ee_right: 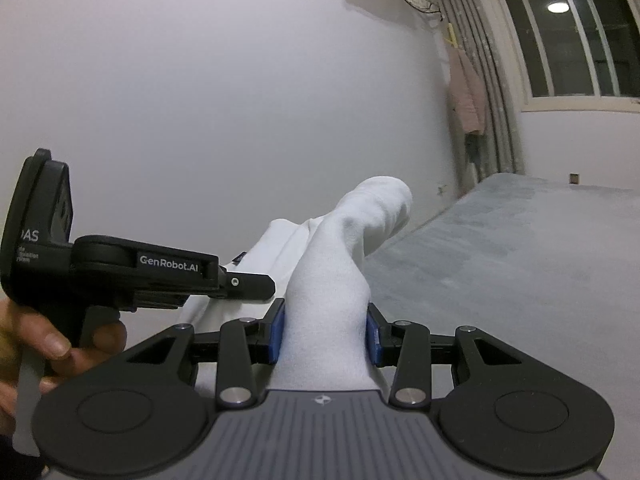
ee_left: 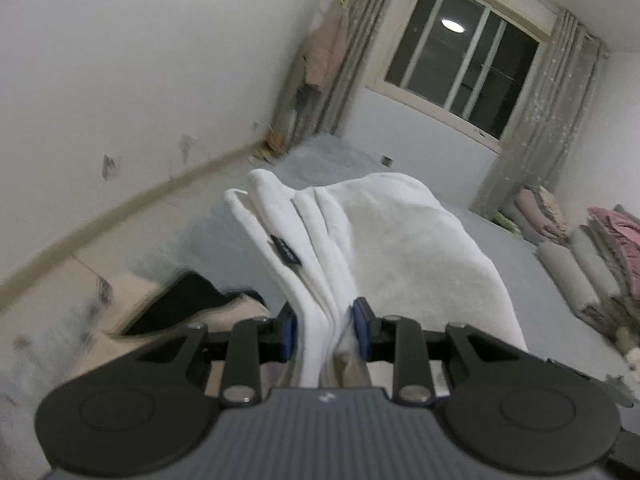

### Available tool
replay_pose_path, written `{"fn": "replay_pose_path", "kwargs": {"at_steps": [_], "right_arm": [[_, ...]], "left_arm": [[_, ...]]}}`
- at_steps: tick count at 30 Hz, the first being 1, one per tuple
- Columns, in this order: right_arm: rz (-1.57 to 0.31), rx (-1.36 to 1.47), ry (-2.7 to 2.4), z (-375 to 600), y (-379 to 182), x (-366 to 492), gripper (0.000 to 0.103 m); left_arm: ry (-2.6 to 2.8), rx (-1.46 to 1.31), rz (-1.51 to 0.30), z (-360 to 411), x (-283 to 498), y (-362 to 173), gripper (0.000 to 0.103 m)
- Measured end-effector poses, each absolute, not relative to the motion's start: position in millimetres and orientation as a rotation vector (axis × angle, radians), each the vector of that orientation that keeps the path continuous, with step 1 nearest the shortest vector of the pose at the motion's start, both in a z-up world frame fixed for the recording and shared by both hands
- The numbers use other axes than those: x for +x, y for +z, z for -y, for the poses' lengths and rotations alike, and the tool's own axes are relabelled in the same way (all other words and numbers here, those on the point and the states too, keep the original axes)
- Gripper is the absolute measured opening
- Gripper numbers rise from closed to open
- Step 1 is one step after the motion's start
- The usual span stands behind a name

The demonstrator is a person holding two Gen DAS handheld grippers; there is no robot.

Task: Fold clothes
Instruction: 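Lift the rolled white shirt with both grippers and carry it toward the clothes stack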

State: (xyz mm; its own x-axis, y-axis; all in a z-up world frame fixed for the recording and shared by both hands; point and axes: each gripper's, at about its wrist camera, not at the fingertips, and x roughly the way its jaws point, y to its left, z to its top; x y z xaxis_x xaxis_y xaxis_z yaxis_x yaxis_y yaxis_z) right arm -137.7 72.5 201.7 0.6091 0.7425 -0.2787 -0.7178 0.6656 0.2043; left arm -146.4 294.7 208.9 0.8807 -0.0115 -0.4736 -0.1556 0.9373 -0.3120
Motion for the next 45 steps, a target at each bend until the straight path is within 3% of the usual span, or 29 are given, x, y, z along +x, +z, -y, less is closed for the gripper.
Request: {"fn": "replay_pose_path", "kwargs": {"at_steps": [9,26,33,45], "right_arm": [[-0.388,0.157,0.897,-149,207,-124,0.039],[-0.5,0.358,0.771,-198,152,-95,0.039],[-0.604,0.369,0.67,-193,114,-91,0.039],[-0.668,0.418,0.662,-178,110,-97,0.041]], "left_arm": [[0.199,-0.328,-0.486,-357,-147,226,0.026],[0.264,-0.315,-0.577,-415,-101,187,0.025],[0.29,-0.281,-0.691,-416,-78,135,0.023],[0.303,-0.253,-0.692,-418,-75,127,0.023]]}}
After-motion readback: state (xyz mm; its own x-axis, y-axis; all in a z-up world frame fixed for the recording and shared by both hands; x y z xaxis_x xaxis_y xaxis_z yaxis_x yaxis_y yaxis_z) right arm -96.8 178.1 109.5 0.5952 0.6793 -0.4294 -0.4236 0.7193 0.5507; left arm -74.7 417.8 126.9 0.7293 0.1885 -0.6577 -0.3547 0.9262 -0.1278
